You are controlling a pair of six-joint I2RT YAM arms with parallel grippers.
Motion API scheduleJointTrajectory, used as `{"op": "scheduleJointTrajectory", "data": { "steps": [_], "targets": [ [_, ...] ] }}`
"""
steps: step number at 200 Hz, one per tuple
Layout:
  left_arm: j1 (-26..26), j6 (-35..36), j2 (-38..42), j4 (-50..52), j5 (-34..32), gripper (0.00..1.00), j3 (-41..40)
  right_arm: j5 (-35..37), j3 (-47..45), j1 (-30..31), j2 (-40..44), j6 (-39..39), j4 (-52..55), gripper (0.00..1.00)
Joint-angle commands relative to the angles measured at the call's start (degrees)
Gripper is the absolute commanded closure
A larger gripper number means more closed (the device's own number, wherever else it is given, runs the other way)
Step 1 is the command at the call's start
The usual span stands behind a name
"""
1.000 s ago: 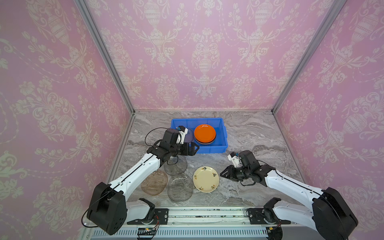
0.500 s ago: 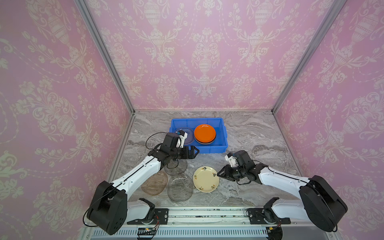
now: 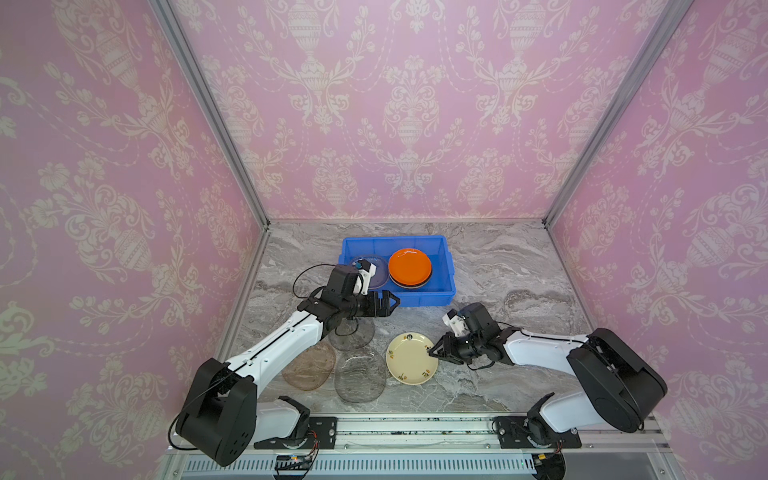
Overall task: Place the plates into the plastic bin on the countertop
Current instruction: Pick up the plate from the bottom-center of the table.
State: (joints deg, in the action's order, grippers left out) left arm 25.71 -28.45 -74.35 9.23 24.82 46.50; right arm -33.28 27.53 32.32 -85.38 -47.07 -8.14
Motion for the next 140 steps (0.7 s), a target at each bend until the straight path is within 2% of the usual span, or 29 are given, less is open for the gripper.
{"op": "scheduleJointTrajectory", "data": {
  "steps": [1,23,49,91,118,140],
  "targets": [
    [0.2,0.8,0.5,1.2,-0.3,0.02,0.4,0.7,-1.2,0.6,-3.4,-0.7,-1.8,0.77],
    [0.1,2.4,0.6,3.2,-1.2,0.02,1.5,1.3,-2.2,0.6,-3.2,-0.7,-2.1,0.85],
    [0.1,2.7,0.1,3.2,-1.2,0.02,2.1,4.4,-2.0,0.5,0.0,1.3,3.4,1.00],
    [0.1,2.9,-1.4,2.1,-0.6,0.02,2.8,8.8,0.8,0.4,11.2,5.3,17.9,1.00],
    [0.1,2.3,-2.7,0.0,1.9,0.04,2.9,10.8,6.8,0.0,20.0,8.7,29.4,1.00],
    [0.1,1.1,-2.8,-3.3,4.4,0.07,2.1,11.1,12.4,-1.6,22.8,10.7,34.9,1.00]
  ]
}}
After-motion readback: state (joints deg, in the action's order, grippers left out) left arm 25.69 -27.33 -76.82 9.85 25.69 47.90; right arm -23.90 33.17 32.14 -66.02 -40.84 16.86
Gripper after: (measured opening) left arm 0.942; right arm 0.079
